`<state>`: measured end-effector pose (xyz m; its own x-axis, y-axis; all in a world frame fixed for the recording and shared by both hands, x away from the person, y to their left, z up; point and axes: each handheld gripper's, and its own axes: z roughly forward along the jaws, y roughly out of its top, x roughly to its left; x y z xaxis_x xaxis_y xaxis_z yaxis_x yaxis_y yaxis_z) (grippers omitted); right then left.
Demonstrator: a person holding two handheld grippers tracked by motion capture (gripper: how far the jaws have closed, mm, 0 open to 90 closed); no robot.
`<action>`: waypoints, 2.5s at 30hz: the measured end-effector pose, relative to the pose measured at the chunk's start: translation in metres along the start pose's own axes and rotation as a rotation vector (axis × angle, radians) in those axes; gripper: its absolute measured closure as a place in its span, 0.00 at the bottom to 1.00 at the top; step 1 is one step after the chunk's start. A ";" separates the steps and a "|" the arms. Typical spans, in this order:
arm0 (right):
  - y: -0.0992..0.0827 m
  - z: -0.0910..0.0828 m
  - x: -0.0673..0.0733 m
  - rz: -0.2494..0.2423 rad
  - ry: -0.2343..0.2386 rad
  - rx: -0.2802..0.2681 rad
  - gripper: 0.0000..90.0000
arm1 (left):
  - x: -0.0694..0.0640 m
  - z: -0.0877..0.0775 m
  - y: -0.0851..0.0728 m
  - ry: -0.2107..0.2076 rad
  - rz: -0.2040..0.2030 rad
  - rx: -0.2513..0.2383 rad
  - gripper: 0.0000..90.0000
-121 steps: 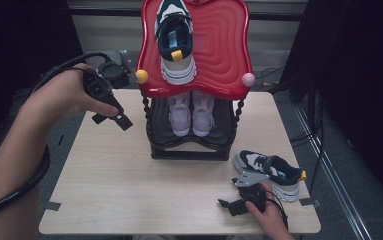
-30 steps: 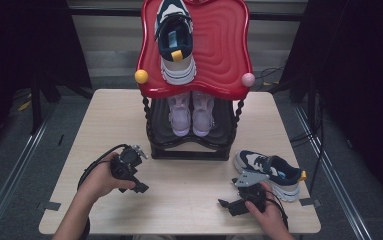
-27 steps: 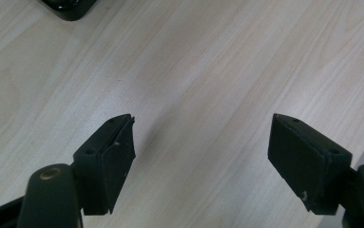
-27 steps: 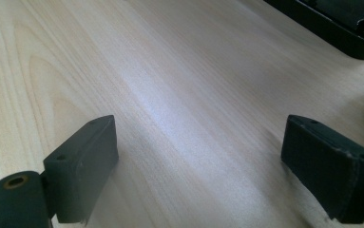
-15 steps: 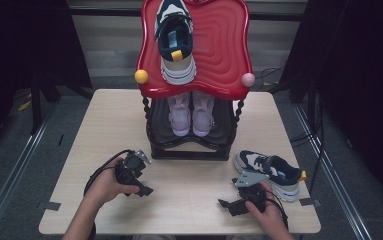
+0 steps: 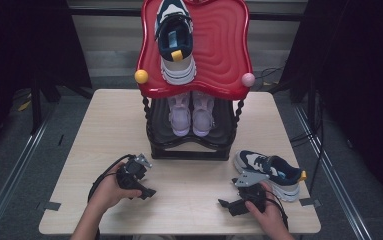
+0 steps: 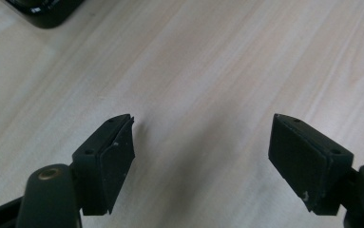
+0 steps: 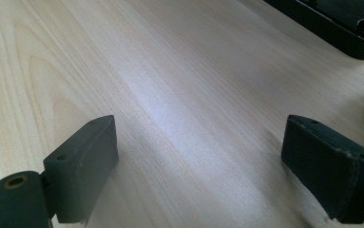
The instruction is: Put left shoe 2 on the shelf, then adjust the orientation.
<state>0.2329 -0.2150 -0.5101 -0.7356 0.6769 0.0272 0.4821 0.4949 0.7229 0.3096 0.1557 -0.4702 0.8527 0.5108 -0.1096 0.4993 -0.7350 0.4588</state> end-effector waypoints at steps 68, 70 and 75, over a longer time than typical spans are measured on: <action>0.027 -0.067 -0.019 -0.073 0.064 0.109 0.23 | -0.012 0.021 -0.044 0.106 0.006 -0.319 0.11; 0.031 -0.074 -0.022 -0.068 0.063 0.097 0.23 | -0.012 0.021 -0.044 0.105 0.006 -0.320 0.11; 0.040 -0.093 -0.030 -0.073 0.024 0.081 0.23 | -0.012 0.021 -0.044 0.106 0.005 -0.319 0.11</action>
<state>0.2305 -0.2660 -0.4179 -0.7810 0.6245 -0.0061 0.4631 0.5857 0.6652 0.2806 0.1725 -0.5080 0.8262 0.5629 -0.0221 0.4072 -0.5696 0.7140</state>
